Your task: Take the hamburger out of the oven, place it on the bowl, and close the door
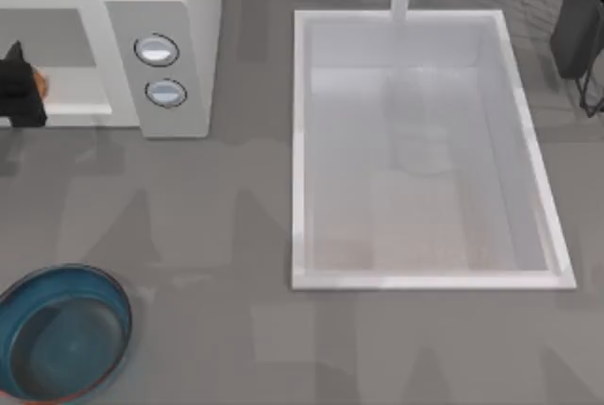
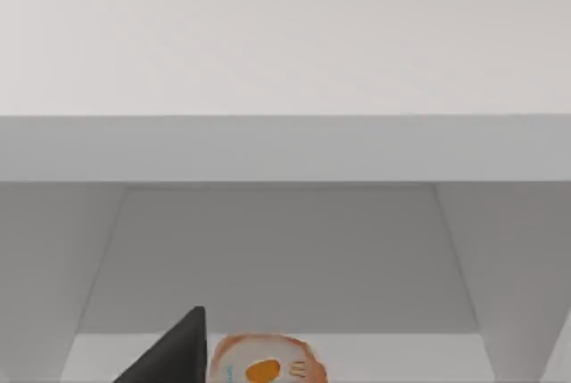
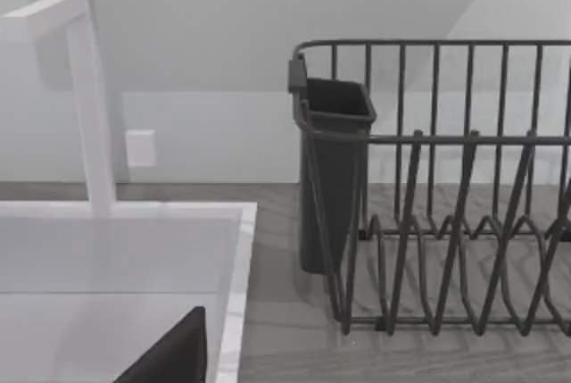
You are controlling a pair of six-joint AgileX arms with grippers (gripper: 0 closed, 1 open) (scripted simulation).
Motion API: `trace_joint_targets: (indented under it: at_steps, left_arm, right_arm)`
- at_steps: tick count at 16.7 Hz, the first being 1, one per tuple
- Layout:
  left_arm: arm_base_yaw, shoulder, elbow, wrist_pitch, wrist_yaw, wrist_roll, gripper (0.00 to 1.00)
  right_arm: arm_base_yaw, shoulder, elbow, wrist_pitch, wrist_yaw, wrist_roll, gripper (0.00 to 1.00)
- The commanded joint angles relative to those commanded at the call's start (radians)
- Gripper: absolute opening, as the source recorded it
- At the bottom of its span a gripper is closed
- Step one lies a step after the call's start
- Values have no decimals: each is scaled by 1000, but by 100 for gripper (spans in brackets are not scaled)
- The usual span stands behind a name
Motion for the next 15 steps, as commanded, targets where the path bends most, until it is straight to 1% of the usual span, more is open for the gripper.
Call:
trace_joint_targets:
  at_steps: [5,9,12,15]
  left_arm:
    - [33,505,187,244,39,16,100]
    - [55,844,313,408,66,26,100]
    - [67,1032,383,498,81,32,100]
    - [74,1144,424,552,89,35,100]
  right_arm:
    - [0,0,0,0,0,0,100]
    - [0,0,0,0,0,0,100]
    - [0,0,0,0,0,0,100]
    - [0,0,0,0,0,0,100]
